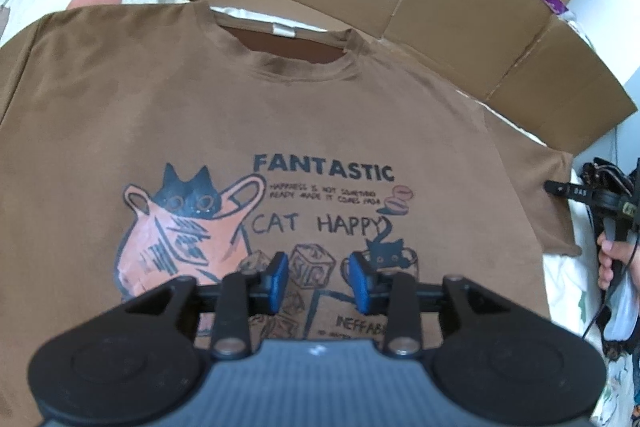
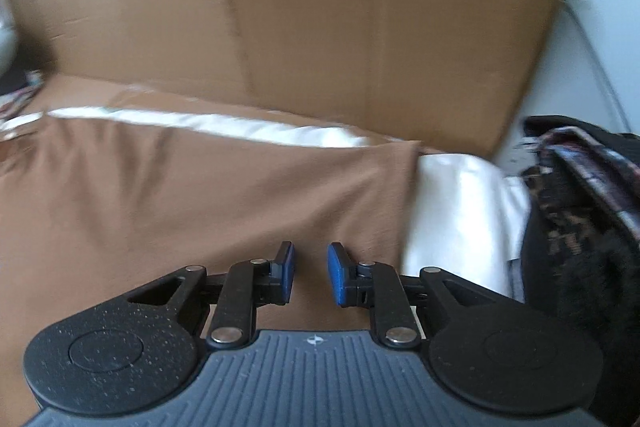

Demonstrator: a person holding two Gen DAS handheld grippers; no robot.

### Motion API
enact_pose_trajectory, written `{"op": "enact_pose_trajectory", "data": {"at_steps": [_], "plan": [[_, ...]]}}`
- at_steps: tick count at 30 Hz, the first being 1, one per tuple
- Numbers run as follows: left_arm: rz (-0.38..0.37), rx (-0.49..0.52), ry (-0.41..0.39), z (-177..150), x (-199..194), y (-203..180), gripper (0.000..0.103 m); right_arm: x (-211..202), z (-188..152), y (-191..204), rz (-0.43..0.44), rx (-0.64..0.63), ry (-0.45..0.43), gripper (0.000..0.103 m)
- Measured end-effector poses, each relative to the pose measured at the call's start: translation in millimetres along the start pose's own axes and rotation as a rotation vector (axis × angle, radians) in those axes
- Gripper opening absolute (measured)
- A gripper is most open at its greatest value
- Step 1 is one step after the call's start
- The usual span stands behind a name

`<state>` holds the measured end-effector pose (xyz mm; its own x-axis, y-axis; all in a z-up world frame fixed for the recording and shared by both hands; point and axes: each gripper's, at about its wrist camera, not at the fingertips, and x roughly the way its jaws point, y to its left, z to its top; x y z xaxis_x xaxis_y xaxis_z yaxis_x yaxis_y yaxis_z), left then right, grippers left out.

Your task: Fold clothes

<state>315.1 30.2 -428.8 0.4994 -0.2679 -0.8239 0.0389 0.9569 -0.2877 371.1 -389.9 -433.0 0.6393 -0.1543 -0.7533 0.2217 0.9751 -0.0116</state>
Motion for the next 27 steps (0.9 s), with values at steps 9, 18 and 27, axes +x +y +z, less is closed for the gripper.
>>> {"op": "enact_pose_trajectory", "data": {"at_steps": [9, 18, 27], "plan": [[-0.023, -0.005, -0.023, 6.9, 17.7, -2.6, 0.036, 4.8, 12.8, -10.1, -0.091, 0.020, -0.037, 0.022], [-0.082, 0.053, -0.054, 37.2, 53.4, -32.5, 0.036, 8.1, 34.4, -27.8, -0.225, 0.130, -0.095, 0.025], [-0.038, 0.114, -0.026, 75.8, 75.4, -34.8, 0.036, -5.8, 32.5, -17.3, -0.105, 0.210, -0.089, 0.046]]}}
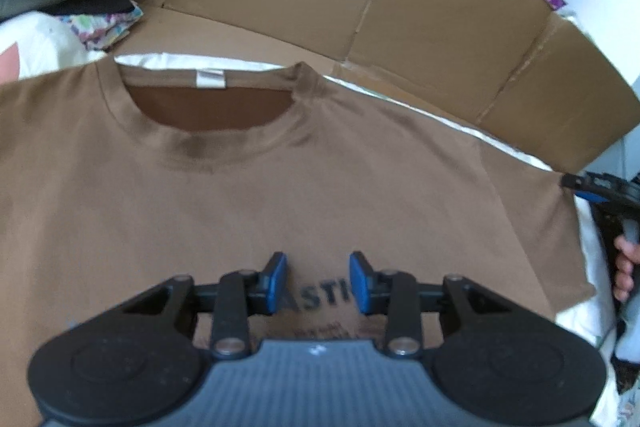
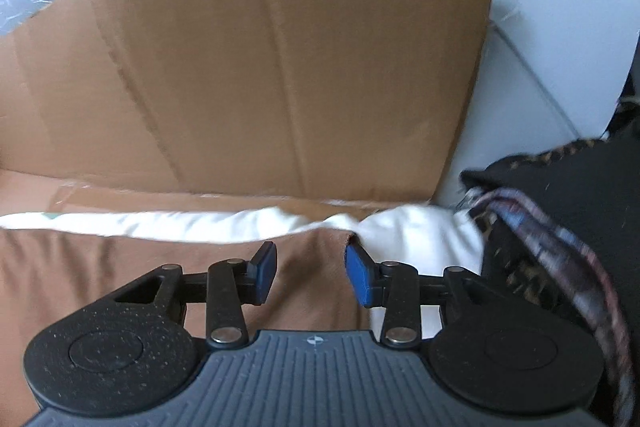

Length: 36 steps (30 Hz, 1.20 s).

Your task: Fold clothes

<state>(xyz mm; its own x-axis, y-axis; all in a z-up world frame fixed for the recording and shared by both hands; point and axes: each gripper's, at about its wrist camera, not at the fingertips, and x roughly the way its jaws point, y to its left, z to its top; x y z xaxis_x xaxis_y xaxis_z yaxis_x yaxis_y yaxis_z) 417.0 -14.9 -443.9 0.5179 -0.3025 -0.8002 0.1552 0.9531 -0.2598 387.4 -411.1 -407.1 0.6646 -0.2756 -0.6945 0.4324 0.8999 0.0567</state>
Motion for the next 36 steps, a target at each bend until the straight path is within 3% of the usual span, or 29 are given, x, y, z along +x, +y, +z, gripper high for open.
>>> {"op": "enact_pose_trajectory", "data": {"at_steps": [8, 18, 25, 36], "plan": [[0.001, 0.064, 0.035, 32.0, 24.1, -22.0, 0.036, -11.3, -19.9, 1.8, 0.134, 0.000, 0.098, 0.053], [-0.099, 0.231, 0.030, 53.1, 58.1, -126.1, 0.036, -43.1, -48.3, -16.6, 0.235, -0.025, 0.101, 0.053], [-0.125, 0.323, 0.008, 63.0, 84.8, -175.5, 0.036, -65.0, -74.2, -25.0, 0.212, -0.010, 0.137, 0.053], [-0.115, 0.412, 0.074, 72.0, 124.9, -193.1, 0.031, -99.7, -97.7, -43.2, 0.206, 0.038, 0.146, 0.053]]}}
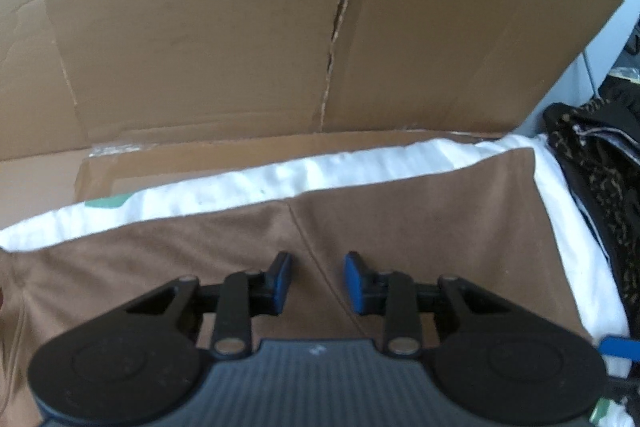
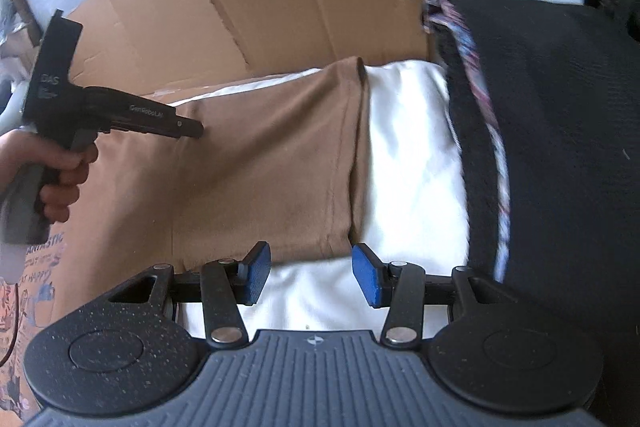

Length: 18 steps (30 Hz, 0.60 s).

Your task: Fold clothes

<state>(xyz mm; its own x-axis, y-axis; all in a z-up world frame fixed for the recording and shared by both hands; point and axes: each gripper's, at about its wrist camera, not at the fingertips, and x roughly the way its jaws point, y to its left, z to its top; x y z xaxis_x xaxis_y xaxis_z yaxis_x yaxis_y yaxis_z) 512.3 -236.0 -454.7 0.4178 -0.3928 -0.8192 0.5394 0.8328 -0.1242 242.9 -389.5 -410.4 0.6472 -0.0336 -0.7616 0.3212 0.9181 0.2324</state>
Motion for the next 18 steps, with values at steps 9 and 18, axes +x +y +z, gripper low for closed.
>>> {"op": "enact_pose_trajectory", "data": {"at_steps": [9, 18], "plan": [[0.021, 0.013, 0.019, 19.7, 15.5, 0.3, 0.032, -15.0, -28.7, -4.2, 0.032, 0.076, 0.001, 0.053], [0.039, -0.004, 0.059, 37.1, 16.1, -1.0, 0.031, -23.6, -48.7, -9.4, 0.067, 0.177, -0.010, 0.053]]}}
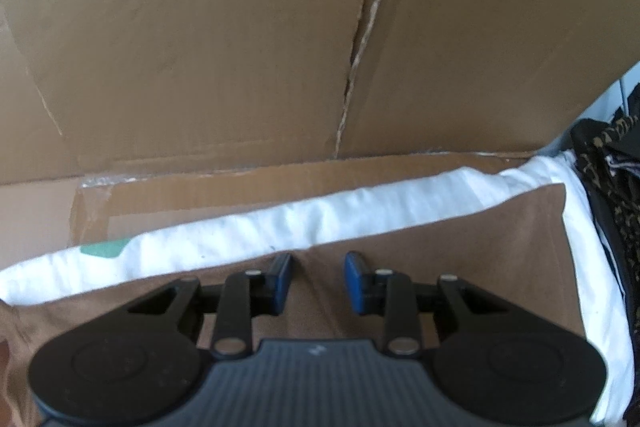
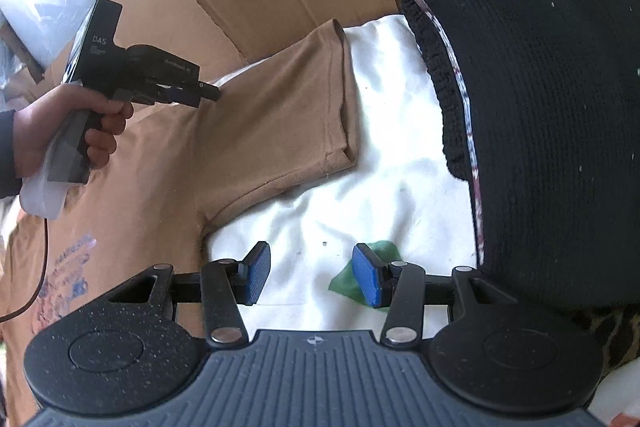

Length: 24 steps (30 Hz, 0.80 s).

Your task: Fold clothes

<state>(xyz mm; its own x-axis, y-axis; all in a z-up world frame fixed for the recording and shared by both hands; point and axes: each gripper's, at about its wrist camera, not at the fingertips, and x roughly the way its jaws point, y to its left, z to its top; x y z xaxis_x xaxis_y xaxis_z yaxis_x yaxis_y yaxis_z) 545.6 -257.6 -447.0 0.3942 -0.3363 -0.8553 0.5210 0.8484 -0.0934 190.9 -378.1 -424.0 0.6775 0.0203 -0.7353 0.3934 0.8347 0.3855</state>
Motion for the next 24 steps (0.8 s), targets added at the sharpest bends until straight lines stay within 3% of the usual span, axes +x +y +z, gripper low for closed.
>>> {"op": "enact_pose_trajectory", "data": {"at_steps": [10, 24], "plan": [[-0.025, 0.020, -0.044, 4.3, -53.6, -1.9, 0.031, 7.9, -5.1, -6.4, 0.063, 0.166, -0.002, 0.052], [-0.068, -0.029, -0.036, -45.8, -112.7, -28.5, 0.027, 23.7, -3.0, -26.5, 0.145, 0.363, -0.068, 0.052]]}}
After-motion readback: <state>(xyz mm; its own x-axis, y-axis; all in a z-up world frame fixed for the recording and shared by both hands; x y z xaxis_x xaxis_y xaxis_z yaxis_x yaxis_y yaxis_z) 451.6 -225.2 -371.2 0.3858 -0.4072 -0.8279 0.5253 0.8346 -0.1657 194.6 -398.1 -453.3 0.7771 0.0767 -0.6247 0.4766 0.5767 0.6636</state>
